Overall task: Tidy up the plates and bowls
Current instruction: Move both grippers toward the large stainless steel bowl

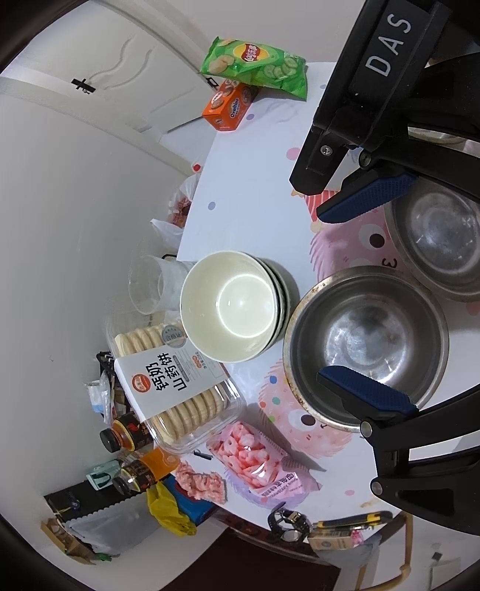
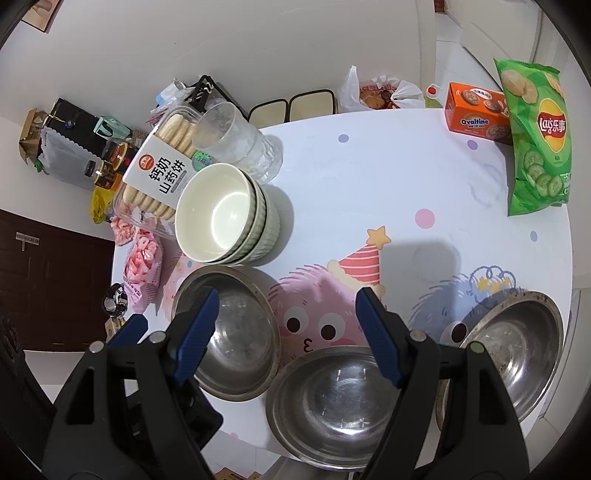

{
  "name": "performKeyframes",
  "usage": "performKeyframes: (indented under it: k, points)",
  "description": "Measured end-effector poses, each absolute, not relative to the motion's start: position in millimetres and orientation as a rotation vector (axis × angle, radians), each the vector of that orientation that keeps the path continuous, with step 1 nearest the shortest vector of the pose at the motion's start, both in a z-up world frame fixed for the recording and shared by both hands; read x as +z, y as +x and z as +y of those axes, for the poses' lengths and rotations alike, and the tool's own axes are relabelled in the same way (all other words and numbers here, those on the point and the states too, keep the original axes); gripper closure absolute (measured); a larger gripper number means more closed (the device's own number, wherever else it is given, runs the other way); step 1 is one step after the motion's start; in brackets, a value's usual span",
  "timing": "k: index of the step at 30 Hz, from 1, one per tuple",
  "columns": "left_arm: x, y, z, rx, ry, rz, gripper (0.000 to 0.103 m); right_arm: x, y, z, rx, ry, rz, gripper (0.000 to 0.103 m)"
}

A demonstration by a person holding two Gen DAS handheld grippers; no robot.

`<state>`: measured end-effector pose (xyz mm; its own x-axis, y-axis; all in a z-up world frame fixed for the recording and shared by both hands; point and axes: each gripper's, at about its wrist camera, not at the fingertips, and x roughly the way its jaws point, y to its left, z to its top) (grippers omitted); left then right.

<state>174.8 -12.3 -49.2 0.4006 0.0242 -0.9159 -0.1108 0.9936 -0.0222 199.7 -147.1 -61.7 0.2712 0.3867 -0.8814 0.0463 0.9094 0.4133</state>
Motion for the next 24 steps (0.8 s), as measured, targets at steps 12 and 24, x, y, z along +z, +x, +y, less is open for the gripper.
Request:
performKeyframes:
  k: [12, 24]
  points:
    - [-44.6, 169.2, -10.8, 0.097, -0.057, 1.145, 0.022, -55.6, 196.4, -142.6, 0.269, 0.375, 1.281, 0.026]
    - [-51.7, 137.8, -135.0, -0.246, 0.043, 1.19, 0.022, -47.6, 136.6, -242.6, 0.105, 0.367, 1.249, 0.026]
